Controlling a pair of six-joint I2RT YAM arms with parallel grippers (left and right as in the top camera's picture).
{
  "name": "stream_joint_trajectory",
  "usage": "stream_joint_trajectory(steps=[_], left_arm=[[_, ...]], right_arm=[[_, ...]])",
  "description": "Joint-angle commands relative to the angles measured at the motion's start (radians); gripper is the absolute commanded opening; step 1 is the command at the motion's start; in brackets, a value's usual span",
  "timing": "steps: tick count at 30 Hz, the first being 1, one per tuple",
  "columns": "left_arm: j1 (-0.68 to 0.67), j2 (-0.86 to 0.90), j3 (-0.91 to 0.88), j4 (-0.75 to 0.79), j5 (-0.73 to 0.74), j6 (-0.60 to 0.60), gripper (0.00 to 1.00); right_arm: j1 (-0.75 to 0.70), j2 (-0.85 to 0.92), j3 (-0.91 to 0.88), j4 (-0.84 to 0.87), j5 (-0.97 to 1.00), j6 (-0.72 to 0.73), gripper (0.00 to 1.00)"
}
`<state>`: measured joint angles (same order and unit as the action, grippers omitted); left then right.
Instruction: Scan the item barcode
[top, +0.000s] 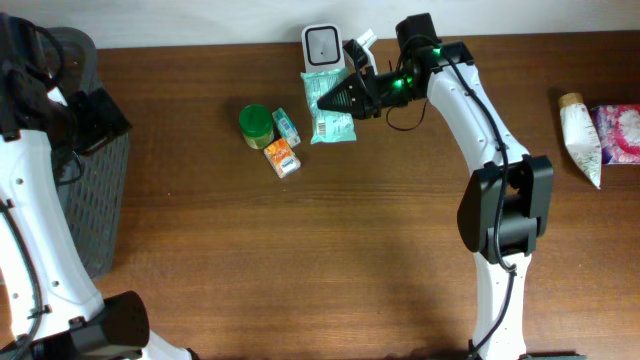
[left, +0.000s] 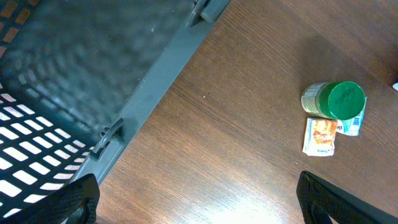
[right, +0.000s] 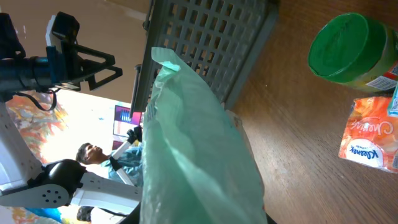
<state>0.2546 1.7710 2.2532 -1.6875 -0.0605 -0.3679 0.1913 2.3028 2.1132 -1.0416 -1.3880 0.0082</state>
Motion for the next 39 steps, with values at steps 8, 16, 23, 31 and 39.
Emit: stream_joint_trajectory(steps=[8, 16, 23, 31, 39], left_arm=[[0.004, -0.021, -0.001, -0.001, -0.008, -0.013, 0.99], [0.004, -0.021, -0.001, -0.001, -0.008, -0.013, 0.99], [0.004, -0.021, -0.001, -0.001, -0.008, -0.013, 0.99], [0.004, -0.021, -0.001, -0.001, -0.008, -0.013, 0.99], [0.004, -0.021, -0.001, -0.001, -0.008, -0.013, 0.99]], right_arm=[[0.081, -0.017, 0.022, -0.169, 1.103, 0.334, 0.21], [0.179, -0.017, -0.097, -0.290, 2.024, 0.446, 0.21], [0.161, -0.017, -0.311, -0.135, 2.011, 0.446, 0.30], [0.214, -0.017, -0.278, -0.126, 1.677, 0.446, 0.68], [0.195, -0.017, 0.106, -0.416, 1.511, 0.248, 0.89]])
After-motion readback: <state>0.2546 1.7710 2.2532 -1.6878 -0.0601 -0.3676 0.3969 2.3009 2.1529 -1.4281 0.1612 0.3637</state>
